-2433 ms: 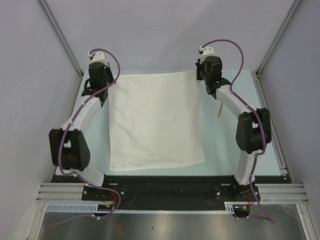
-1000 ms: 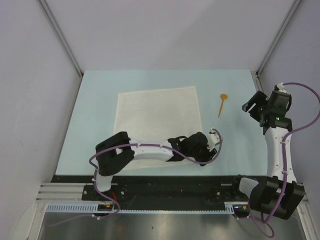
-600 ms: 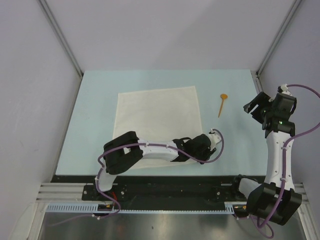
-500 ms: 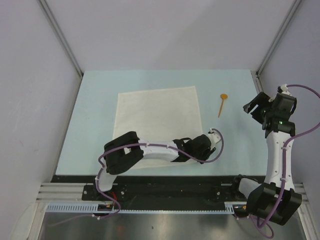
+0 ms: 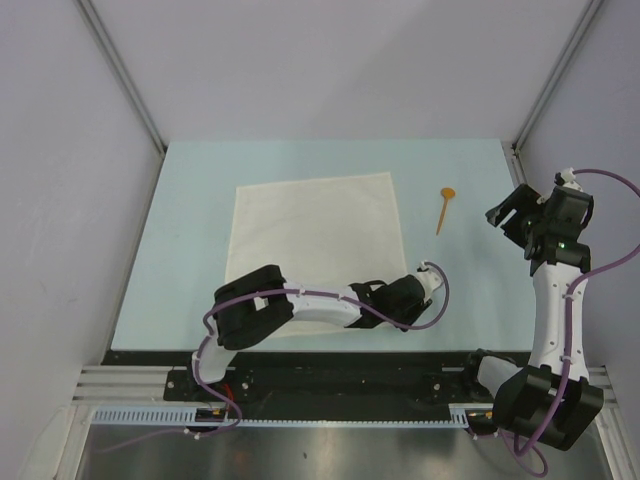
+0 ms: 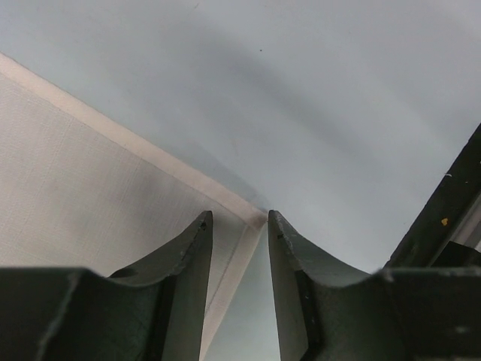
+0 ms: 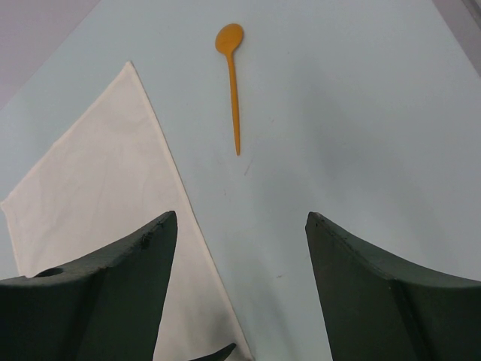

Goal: Fold the napkin, place the utensils inside, and roll it up
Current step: Fold the napkin

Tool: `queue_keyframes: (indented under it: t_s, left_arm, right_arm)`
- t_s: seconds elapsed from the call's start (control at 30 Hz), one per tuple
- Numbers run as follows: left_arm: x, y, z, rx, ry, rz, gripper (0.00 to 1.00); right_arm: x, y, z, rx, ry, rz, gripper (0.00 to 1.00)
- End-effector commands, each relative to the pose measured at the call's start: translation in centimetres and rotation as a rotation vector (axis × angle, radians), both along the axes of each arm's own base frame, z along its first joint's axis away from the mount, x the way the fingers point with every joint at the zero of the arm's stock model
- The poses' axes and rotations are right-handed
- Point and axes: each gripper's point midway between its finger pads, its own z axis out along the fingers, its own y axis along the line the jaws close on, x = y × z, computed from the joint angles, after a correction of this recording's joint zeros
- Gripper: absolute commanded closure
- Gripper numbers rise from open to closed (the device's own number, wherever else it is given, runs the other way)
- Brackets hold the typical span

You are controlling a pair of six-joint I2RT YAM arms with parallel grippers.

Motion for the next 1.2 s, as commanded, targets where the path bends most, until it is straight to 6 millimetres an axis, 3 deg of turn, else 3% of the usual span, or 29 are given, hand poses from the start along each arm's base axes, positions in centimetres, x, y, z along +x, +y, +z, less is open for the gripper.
queue_keyframes:
  t_s: [0.0, 0.27, 0.43, 0.63, 0.73, 0.83, 0.9, 1.07, 1.1, 1.17]
  left_arm:
    - [-1.1, -1.0, 0.4, -0.030, 0.022, -0.006, 0.59]
    - [-1.4, -0.8, -1.1, 0.013, 0.048, 0.003, 0.58]
    - [-0.7, -0.3, -1.8, 0.048, 0.051, 0.065, 0.65]
    - [-0.8, 0.3, -3.5, 0.111, 0.076, 0.092, 0.82]
    - [-0.8, 0.3, -3.4, 0.117, 0.075, 0.090, 0.91]
    - [-1.1, -0.8, -2.3, 0.089, 0.069, 0.037, 0.99]
    - [-1.7, -2.1, -0.6, 0.031, 0.090, -0.008, 1.00]
    - [-3.3, -5.5, 5.4, -0.143, 0.150, -0.100, 1.00]
    - [-3.2, -6.1, 7.4, -0.180, 0.143, -0.109, 1.00]
    - [-1.9, -5.8, 8.8, -0.191, 0.132, -0.093, 1.00]
  right_arm:
    - [0.1, -0.1, 0.3, -0.013, -0.020, 0.010, 0.25]
    - [0.1, -0.3, 0.1, -0.019, -0.014, 0.004, 0.25]
    - [0.0, -0.3, 0.2, -0.021, -0.018, 0.004, 0.25]
    - [0.0, -0.3, 0.4, -0.022, -0.024, 0.002, 0.25]
    - [0.0, -0.2, 0.5, -0.023, -0.027, 0.003, 0.25]
    - [0.0, -0.4, 0.5, -0.026, -0.028, 0.000, 0.25]
    - [0.0, -0.5, 0.5, -0.028, -0.027, -0.004, 0.25]
    - [0.1, -0.7, 0.7, -0.034, -0.030, -0.011, 0.25]
    - [0.1, -0.8, 0.7, -0.035, -0.027, -0.014, 0.25]
    - [0.2, -0.8, 0.9, -0.038, -0.029, -0.014, 0.25]
